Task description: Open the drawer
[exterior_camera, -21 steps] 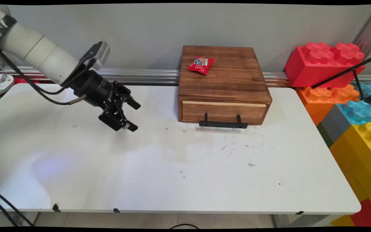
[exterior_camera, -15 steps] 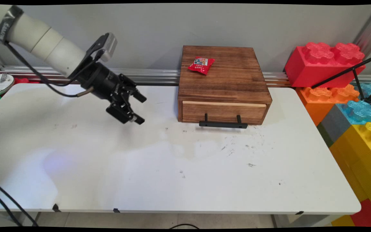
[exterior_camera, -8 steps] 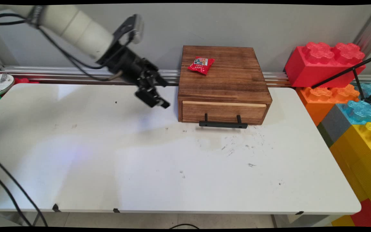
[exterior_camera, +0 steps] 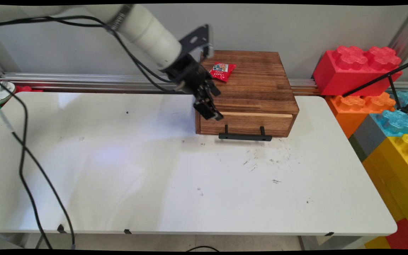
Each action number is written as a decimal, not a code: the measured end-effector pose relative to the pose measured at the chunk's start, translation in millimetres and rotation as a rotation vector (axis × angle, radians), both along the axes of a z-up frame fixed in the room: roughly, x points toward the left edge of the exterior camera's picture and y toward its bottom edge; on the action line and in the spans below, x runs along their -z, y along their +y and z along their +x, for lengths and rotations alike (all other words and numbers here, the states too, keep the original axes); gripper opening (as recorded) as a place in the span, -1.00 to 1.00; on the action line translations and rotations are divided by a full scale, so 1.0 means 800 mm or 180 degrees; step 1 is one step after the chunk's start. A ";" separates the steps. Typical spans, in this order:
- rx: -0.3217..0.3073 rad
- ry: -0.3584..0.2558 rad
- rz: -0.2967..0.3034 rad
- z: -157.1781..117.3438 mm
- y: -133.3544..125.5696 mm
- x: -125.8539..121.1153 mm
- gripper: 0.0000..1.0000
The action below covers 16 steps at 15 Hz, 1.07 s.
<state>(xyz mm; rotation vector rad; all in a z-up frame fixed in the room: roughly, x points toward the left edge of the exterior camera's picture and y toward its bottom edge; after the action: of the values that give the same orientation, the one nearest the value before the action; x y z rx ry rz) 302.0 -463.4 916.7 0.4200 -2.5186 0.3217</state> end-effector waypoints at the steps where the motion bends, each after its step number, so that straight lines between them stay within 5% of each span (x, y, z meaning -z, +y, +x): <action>1: 0.0054 -0.0038 0.0016 -0.012 -0.006 0.008 1.00; 16: 0.0408 -0.0398 0.0091 -0.101 -0.046 0.130 1.00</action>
<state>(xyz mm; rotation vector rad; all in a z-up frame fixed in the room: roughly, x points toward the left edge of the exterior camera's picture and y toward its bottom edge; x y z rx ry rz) 221.4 -500.3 812.6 0.2549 -2.6602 0.2701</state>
